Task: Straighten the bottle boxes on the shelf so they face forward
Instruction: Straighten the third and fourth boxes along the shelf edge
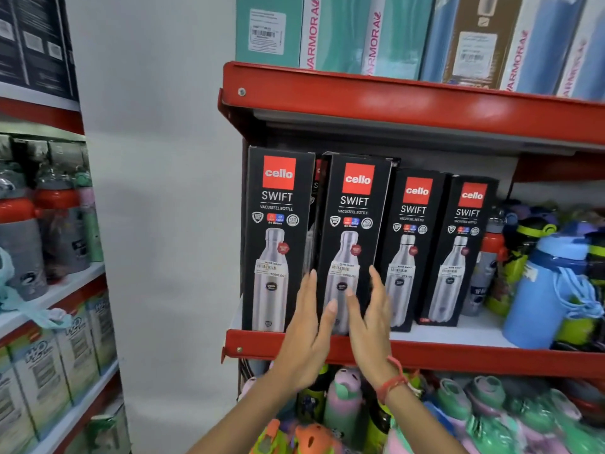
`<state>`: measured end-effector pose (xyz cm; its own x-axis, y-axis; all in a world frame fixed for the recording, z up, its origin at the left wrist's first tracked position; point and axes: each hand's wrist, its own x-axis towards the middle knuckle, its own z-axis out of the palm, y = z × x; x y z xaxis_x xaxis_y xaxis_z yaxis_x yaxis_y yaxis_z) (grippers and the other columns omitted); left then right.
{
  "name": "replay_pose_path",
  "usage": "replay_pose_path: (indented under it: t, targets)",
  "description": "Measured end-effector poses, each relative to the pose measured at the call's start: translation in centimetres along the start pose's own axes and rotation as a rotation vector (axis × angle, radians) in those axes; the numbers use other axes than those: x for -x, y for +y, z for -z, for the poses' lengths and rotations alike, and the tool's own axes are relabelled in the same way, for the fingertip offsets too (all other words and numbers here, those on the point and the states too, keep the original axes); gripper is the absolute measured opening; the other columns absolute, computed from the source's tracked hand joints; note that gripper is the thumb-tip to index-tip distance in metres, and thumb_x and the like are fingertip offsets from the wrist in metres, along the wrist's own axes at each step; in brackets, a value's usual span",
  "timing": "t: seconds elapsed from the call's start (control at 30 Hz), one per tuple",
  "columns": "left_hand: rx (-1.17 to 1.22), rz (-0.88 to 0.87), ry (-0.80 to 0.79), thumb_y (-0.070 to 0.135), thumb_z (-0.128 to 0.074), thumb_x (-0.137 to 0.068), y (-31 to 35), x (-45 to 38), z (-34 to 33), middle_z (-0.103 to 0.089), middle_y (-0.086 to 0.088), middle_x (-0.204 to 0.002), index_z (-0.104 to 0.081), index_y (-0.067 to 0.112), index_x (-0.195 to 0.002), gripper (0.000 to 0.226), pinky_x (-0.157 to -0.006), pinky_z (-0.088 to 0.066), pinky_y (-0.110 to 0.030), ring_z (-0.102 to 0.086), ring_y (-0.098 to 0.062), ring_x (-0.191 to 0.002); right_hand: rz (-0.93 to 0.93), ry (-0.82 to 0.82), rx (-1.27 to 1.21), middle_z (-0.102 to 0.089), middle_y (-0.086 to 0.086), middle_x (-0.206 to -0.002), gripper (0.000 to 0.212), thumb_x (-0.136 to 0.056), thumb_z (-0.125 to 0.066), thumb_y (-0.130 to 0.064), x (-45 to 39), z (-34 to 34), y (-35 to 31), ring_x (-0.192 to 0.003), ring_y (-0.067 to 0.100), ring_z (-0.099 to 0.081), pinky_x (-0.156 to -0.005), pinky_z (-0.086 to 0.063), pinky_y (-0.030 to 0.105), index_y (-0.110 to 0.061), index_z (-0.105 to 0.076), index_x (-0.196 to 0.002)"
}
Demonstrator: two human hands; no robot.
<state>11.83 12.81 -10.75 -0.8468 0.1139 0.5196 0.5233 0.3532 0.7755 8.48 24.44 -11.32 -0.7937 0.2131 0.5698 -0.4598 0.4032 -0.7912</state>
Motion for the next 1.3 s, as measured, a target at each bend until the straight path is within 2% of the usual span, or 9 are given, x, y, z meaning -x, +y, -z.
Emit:
replay_pose_path:
  t: [0.17, 0.47, 0.57, 0.63, 0.77, 0.87, 0.97, 1.07, 1.3]
  targets:
    - [0.12, 0.202, -0.025, 0.061, -0.014, -0.091, 0.3, -0.8, -1.5, 0.005, 0.019, -0.157, 0.013, 0.043, -0.146, 0.064, -0.116, -0.004, -0.028, -0.001, -0.006, -0.146, -0.045, -0.237, -0.085, -0.002, -0.029, -0.153, 0.077, -0.088, -0.039, -0.057, -0.8, 1.3, 0.0, -0.143, -0.004, -0.006, -0.116, -0.015, 0.028, -0.048, 0.009, -0.148]
    - [0.073, 0.188, -0.015, 0.059, -0.011, -0.093, 0.8, 0.0, -0.3, -0.017, 0.029, -0.141, 0.004, 0.053, -0.144, 0.053, -0.108, -0.014, -0.023, -0.021, 0.012, -0.13, -0.038, -0.334, -0.061, -0.004, -0.031, -0.146, 0.072, -0.097, -0.042, -0.047, -0.5, 3.2, -0.4, -0.135, -0.009, -0.007, -0.11, -0.016, 0.023, -0.051, 0.01, -0.146]
    - [0.023, 0.183, -0.013, 0.055, -0.011, -0.095, 0.8, 0.2, -0.5, -0.032, 0.029, -0.131, 0.004, 0.053, -0.144, 0.051, -0.1, -0.022, -0.015, -0.039, 0.037, -0.086, -0.022, -0.331, -0.061, -0.006, -0.031, -0.147, 0.072, -0.096, -0.043, -0.048, -0.4, 3.4, 0.0, -0.135, -0.01, -0.008, -0.11, -0.017, 0.022, -0.053, 0.009, -0.146]
    - [-0.031, 0.19, 0.008, 0.057, -0.011, -0.094, 0.7, 0.1, -0.7, -0.049, 0.027, -0.106, 0.005, 0.055, -0.142, 0.051, -0.081, -0.031, 0.002, -0.044, 0.022, -0.07, -0.017, -0.337, -0.066, -0.006, -0.032, -0.147, 0.072, -0.096, -0.043, -0.048, -0.5, 3.5, 0.1, -0.135, -0.01, -0.008, -0.109, -0.017, 0.022, -0.054, 0.008, -0.145]
    - [-0.102, 0.147, 0.169, 0.05, -0.027, -0.097, 0.6, 0.1, -2.0, -0.032, 0.018, -0.144, -0.009, 0.037, -0.15, 0.058, -0.105, -0.022, -0.014, -0.031, 0.004, -0.13, 0.001, -0.3, -0.103, -0.013, -0.028, -0.153, 0.067, -0.094, -0.045, -0.048, -0.4, 3.9, 0.6, -0.142, -0.002, -0.017, -0.115, -0.023, 0.028, -0.051, -0.005, -0.148]
    - [-0.222, -0.13, 0.423, 0.027, -0.043, -0.099, 1.5, -0.1, -3.5, -0.035, 0.011, -0.141, -0.034, 0.023, -0.144, 0.046, -0.107, -0.025, -0.013, -0.033, 0.001, -0.132, -0.001, -0.101, -0.119, -0.036, -0.01, -0.153, 0.054, -0.096, -0.047, -0.041, -0.8, 4.8, 1.2, -0.14, 0.009, -0.037, -0.115, -0.033, 0.038, -0.04, -0.03, -0.146]
    - [-0.11, -0.237, 0.296, 0.017, -0.045, -0.097, 2.7, -1.1, -5.7, -0.052, 0.001, -0.127, -0.048, 0.018, -0.132, 0.035, -0.101, -0.036, -0.014, -0.049, -0.004, -0.121, -0.001, 0.116, -0.071, -0.049, 0.002, -0.14, 0.041, -0.099, -0.047, -0.027, -2.2, 6.7, 2.1, -0.13, 0.016, -0.048, -0.11, -0.039, 0.042, -0.024, -0.044, -0.14]
    - [0.115, -0.101, 0.013, 0.028, -0.042, -0.1, 3.8, -2.0, -8.4, -0.047, 0.005, -0.14, -0.039, 0.023, -0.139, 0.04, -0.105, -0.037, -0.017, -0.043, 0.003, -0.127, -0.101, 0.089, -0.056, -0.043, 0.005, -0.146, 0.045, -0.1, -0.045, -0.03, -3.3, 8.3, 3.6, -0.134, 0.019, -0.042, -0.112, -0.035, 0.041, -0.021, -0.039, -0.143]
    - [0.188, 0.265, -0.072, 0.073, -0.01, -0.084, 3.5, -5.5, -12.1, 0.001, 0.012, -0.16, 0.008, 0.03, -0.151, 0.082, -0.117, -0.001, -0.031, 0.002, -0.008, -0.147, -0.327, -0.209, -0.225, -0.01, -0.012, -0.162, 0.059, -0.1, -0.027, -0.048, -5.1, 10.1, 4.6, -0.138, -0.002, -0.013, -0.11, -0.011, 0.024, -0.031, -0.007, -0.153]
